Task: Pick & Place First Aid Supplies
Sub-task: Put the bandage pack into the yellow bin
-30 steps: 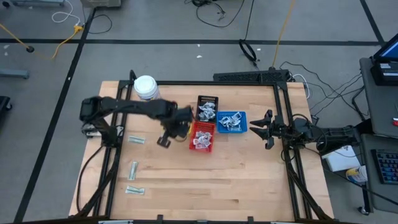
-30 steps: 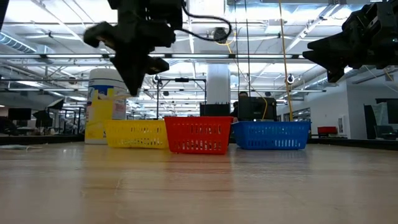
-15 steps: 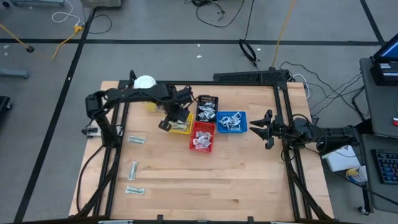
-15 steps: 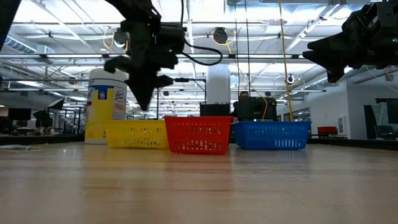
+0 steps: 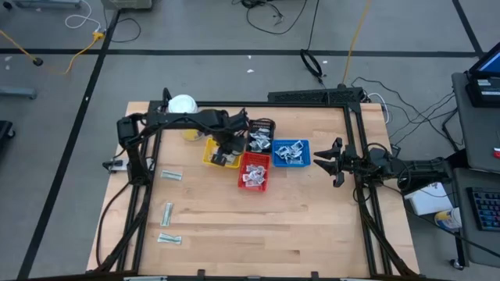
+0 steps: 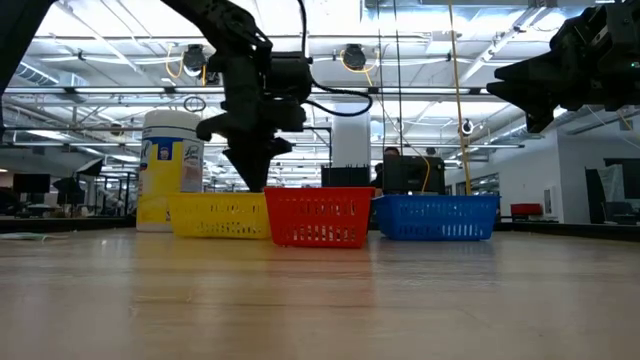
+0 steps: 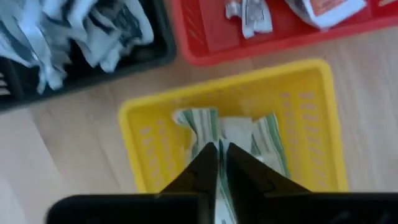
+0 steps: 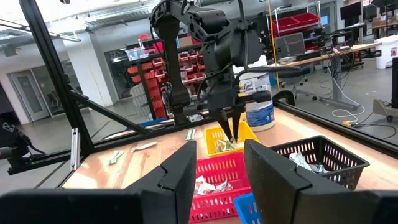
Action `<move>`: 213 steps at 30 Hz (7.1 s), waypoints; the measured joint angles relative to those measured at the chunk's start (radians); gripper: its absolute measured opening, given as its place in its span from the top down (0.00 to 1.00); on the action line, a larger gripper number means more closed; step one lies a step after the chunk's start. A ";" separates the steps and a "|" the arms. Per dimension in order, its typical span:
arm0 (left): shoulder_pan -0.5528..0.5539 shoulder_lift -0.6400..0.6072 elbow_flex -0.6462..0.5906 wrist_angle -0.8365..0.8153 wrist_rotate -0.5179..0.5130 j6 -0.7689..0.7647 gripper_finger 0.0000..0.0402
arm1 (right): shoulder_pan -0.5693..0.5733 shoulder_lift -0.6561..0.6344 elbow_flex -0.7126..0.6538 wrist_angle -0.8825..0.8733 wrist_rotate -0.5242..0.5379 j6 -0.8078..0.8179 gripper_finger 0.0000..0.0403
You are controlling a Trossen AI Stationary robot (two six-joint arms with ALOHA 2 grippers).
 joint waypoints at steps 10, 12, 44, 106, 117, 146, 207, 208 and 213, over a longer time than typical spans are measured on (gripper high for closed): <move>-0.001 -0.004 0.000 0.008 0.004 0.018 0.56 | 0.000 0.000 0.000 0.000 0.000 0.000 0.68; -0.001 -0.005 0.000 0.007 0.001 0.002 0.50 | 0.000 0.000 0.000 0.000 0.000 0.000 0.68; -0.550 -0.128 -0.015 -0.121 -0.051 -0.637 0.44 | 0.000 0.000 0.000 0.000 0.000 0.000 0.68; -1.271 -0.258 -0.501 0.272 -0.115 -1.317 0.43 | 0.000 0.000 0.000 0.000 0.000 0.000 0.68; -1.275 -0.263 -0.584 0.364 -0.133 -1.333 0.48 | 0.000 0.000 0.000 0.000 0.000 0.000 0.68; -1.058 -0.520 -0.623 0.173 -0.027 -1.238 0.99 | 0.000 0.000 0.000 0.000 0.000 0.000 0.68; -0.004 -0.061 -0.122 0.015 -0.105 -0.421 0.77 | 0.000 0.000 0.000 0.000 0.000 0.000 0.68; -0.004 -0.061 -0.122 0.015 -0.106 -0.410 0.74 | 0.000 0.000 0.000 0.000 0.000 0.000 0.68; -0.004 -0.061 -0.122 0.018 -0.098 -0.382 0.57 | 0.000 0.000 0.000 0.000 0.000 0.000 0.68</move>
